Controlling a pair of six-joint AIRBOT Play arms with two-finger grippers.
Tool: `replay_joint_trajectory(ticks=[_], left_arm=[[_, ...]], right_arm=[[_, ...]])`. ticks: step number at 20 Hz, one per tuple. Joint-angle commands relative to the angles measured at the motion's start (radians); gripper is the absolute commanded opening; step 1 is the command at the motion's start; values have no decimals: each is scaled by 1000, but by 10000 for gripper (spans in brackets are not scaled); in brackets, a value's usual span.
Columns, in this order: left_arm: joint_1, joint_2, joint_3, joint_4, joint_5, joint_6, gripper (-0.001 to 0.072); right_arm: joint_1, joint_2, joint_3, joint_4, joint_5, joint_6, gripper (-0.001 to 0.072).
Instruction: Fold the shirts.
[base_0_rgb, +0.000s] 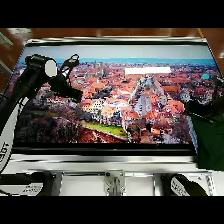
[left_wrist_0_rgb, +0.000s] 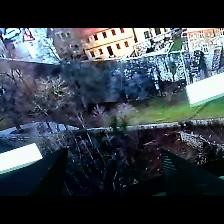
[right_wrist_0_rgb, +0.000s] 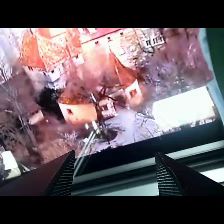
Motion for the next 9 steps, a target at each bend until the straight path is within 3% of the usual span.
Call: replay_joint_trajectory(ticks=[1, 9], left_arm=[[-2, -3, 1, -12, 10, -10, 708], [-2, -4, 1, -12, 17, -10, 707]], right_arm=[[15, -10, 1, 0, 27, 0, 618], [15, -10, 1, 0, 27, 1, 619]])
